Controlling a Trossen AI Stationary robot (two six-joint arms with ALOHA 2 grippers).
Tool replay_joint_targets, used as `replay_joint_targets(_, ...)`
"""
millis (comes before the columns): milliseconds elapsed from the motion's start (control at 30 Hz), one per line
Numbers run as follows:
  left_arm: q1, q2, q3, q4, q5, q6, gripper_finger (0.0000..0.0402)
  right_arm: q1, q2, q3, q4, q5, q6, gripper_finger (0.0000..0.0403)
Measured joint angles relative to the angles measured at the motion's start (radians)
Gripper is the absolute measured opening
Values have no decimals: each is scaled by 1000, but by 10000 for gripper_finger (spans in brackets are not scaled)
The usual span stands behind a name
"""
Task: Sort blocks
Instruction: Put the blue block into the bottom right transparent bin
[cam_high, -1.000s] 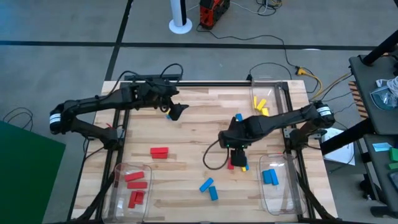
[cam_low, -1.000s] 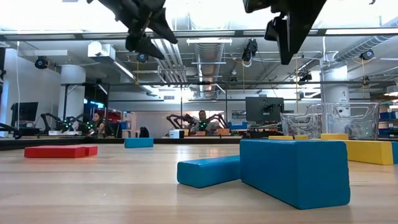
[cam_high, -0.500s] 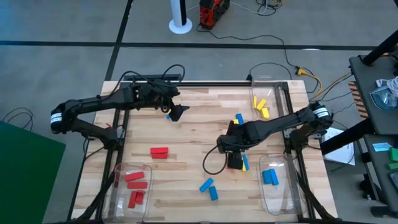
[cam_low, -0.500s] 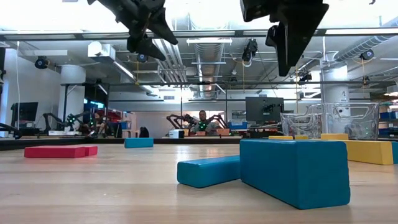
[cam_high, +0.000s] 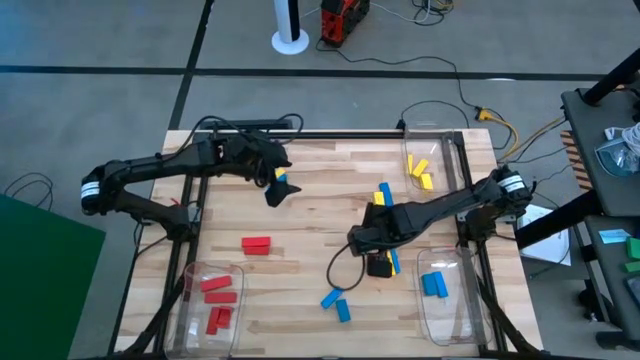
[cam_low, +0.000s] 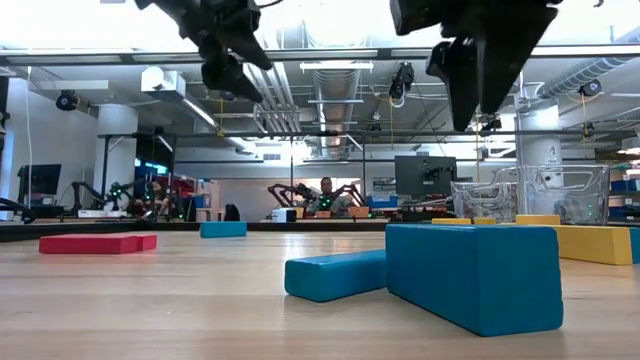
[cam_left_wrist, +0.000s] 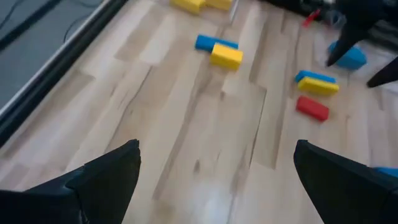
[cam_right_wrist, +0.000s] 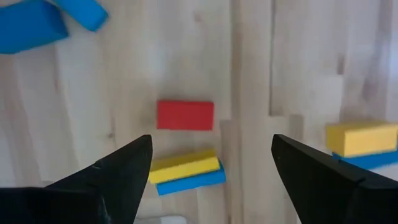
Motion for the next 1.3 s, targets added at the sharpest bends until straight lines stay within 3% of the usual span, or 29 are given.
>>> replay_joint_targets(133,-3,0,0,-40,28,13,394,29,0,0,44,0,-43,314)
replay_joint_targets(333,-41,0,0,-58,233,19,394,36,0,0,52,3,-25,302)
replay_joint_targets(400,-74,0,0,-58,251,-9,394,36,0,0,52,5,-25,298)
replay_joint_targets(533,-150,-1,0,-56,228,-82,394,36,-3,0,50,4,-4,289)
replay_joint_targets(733,-264,-1,0,-54,106,-233,394,36,-27,0,50,4,110,278)
replay_joint_targets(967,-360,-1,0,-56,67,-469,394,43,-51,0,74,-1,356,265)
replay_joint_targets(1167,-383,-1,0,-112,48,-695,394,54,-45,0,158,-38,600,252)
replay_joint_targets(1300,-393,-1,0,-133,49,-767,394,76,-45,0,247,-46,705,244)
